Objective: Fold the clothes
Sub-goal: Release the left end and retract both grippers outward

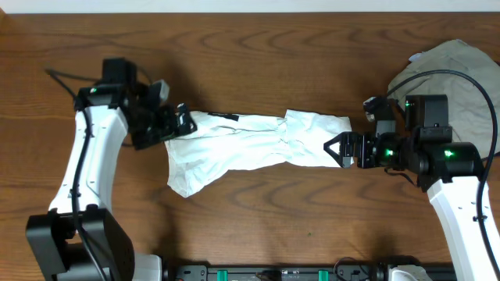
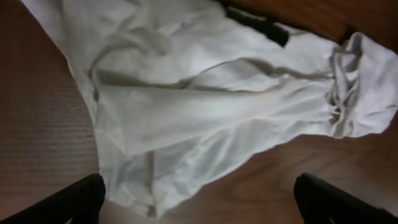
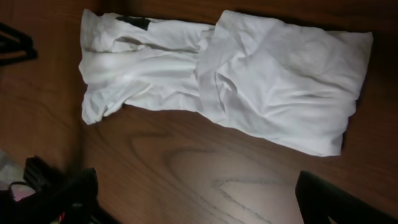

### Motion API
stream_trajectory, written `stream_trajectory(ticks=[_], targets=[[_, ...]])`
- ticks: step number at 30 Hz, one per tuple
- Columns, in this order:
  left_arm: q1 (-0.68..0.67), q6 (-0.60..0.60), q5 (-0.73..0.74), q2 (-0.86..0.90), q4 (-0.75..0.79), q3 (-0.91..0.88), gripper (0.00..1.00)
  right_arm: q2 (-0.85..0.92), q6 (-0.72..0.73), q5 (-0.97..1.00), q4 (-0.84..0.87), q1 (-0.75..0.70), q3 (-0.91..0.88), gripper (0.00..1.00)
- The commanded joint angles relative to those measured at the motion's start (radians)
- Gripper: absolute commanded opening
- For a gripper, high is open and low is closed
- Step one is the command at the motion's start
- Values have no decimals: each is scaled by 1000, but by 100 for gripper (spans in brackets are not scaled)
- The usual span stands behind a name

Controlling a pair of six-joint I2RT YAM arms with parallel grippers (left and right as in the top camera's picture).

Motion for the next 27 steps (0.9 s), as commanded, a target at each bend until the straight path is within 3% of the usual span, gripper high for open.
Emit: stream_trajectory(ticks=[1,10,27], targets=[[63,100,150,-7,54,-101,99,-9,11,2,-8,-1,0,99],[174,117,222,-6,194,-225,99,-9,11,2,-24,-1,0,99],[187,106,221,185,311,-253,99,-9,-1,2,-85,-1,0,99]])
